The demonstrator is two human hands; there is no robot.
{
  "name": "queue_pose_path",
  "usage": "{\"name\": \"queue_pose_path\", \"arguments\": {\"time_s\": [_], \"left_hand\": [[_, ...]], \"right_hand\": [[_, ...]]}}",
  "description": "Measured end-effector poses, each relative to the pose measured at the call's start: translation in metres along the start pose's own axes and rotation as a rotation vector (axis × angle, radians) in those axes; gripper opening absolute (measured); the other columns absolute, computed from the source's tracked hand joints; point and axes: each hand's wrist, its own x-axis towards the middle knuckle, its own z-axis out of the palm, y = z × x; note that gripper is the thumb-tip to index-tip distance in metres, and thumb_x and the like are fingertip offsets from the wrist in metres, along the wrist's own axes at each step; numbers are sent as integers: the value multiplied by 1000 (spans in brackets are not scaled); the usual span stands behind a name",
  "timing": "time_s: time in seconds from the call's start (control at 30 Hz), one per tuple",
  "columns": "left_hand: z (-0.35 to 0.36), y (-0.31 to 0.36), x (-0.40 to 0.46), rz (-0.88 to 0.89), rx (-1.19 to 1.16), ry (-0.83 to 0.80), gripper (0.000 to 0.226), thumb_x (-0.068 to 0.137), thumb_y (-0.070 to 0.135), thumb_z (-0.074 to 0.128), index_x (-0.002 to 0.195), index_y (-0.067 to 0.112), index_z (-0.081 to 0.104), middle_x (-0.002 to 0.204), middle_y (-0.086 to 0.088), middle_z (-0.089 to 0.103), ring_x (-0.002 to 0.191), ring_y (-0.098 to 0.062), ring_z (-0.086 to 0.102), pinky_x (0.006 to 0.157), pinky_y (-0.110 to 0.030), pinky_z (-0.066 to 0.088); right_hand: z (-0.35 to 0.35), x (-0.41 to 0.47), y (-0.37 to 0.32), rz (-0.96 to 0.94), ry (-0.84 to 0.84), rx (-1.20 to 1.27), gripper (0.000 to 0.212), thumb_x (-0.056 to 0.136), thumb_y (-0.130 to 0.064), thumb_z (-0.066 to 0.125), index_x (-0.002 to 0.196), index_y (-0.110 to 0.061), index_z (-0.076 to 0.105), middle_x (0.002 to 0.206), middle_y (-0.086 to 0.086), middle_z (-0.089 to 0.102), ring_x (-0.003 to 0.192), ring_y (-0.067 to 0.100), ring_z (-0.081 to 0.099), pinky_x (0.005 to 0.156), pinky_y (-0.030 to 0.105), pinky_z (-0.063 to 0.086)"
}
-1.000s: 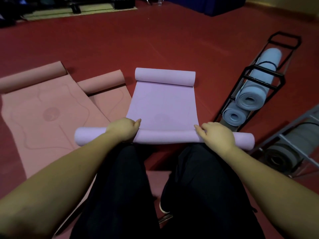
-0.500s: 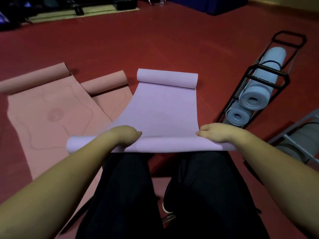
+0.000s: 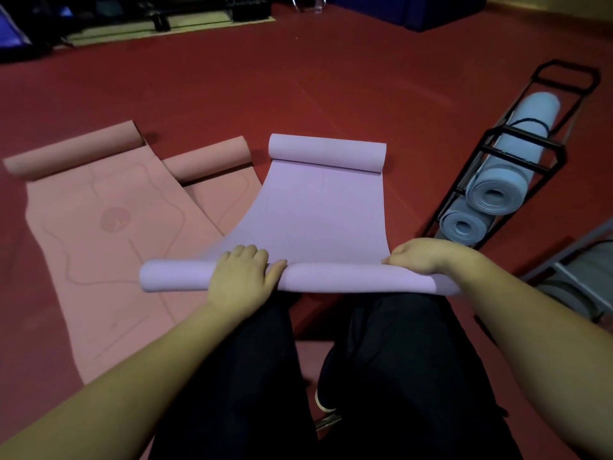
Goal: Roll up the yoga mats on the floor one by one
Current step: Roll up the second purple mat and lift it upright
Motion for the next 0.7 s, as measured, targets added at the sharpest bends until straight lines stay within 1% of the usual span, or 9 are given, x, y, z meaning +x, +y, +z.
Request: {"name": "queue_pose_path", "arguments": {"time_s": [0.07, 0.17, 0.23, 0.3, 0.37, 0.47, 0.53, 0.57, 0.7], "left_hand": [[3, -5, 2, 30, 34, -21, 46, 93, 44, 35, 67, 12, 57, 64, -8, 56, 64, -33, 56, 58, -39, 42], [-2, -9, 16, 14, -12, -117, 59, 94, 47, 21, 77, 11, 64, 75, -10, 65, 73, -35, 60, 64, -41, 46], [-3, -9, 26, -58, -63, -158, 62, 100, 49, 18, 84, 13, 65, 89, -10, 69, 86, -34, 61, 74, -40, 46], [-4, -7, 34, -94, -95, -232, 56, 105, 47, 23, 90, 14, 66, 100, -9, 69, 94, -32, 61, 77, -37, 45], [-7, -5, 41, -123, -106, -325, 57, 105, 48, 22, 93, 15, 67, 104, -11, 68, 98, -32, 60, 77, -35, 42], [-5, -5, 52, -139, -118, -427, 61, 104, 51, 20, 89, 14, 66, 108, -14, 67, 99, -32, 58, 78, -35, 39], [-7, -4, 58, -141, -117, -477, 62, 104, 52, 19, 89, 14, 65, 112, -15, 66, 101, -32, 57, 80, -35, 39], [-8, -3, 60, -136, -116, -499, 63, 103, 53, 19, 94, 13, 67, 117, -16, 65, 105, -32, 57, 84, -36, 40], [-19, -3, 70, -166, -101, -580, 65, 104, 50, 20, 118, 5, 65, 133, -20, 58, 119, -34, 53, 96, -37, 38]], "right_hand": [[-3, -3, -6, 0, -15, -16, 49, 102, -48, 36, 129, -16, 62, 139, 4, 55, 124, 21, 49, 96, 28, 34], [3, -6, -5, -15, 54, 71, 44, 103, -46, 36, 112, -15, 67, 121, 3, 61, 109, 19, 52, 89, 27, 36], [12, -8, 4, -36, 216, 182, 46, 102, -50, 36, 96, -17, 68, 102, -2, 62, 99, 19, 55, 84, 29, 38], [24, -11, 16, -70, 414, 135, 51, 101, -51, 34, 89, -18, 71, 87, -4, 57, 96, 23, 56, 81, 34, 42], [42, -17, 20, -58, 579, 4, 51, 101, -50, 33, 93, -19, 72, 85, -3, 51, 97, 25, 54, 81, 37, 44], [67, -24, 21, -29, 757, -91, 58, 96, -56, 25, 94, -17, 67, 86, 3, 60, 89, 30, 55, 75, 38, 41], [72, -25, 22, -19, 820, -79, 59, 91, -60, 24, 89, -14, 61, 83, 8, 64, 84, 33, 57, 68, 38, 37], [69, -24, 22, -8, 830, -75, 55, 93, -58, 28, 87, -13, 59, 84, 10, 65, 84, 33, 58, 67, 38, 36], [43, -22, 19, 0, 730, -72, 41, 99, -52, 37, 83, -20, 58, 88, 9, 67, 90, 33, 62, 70, 38, 46]]}}
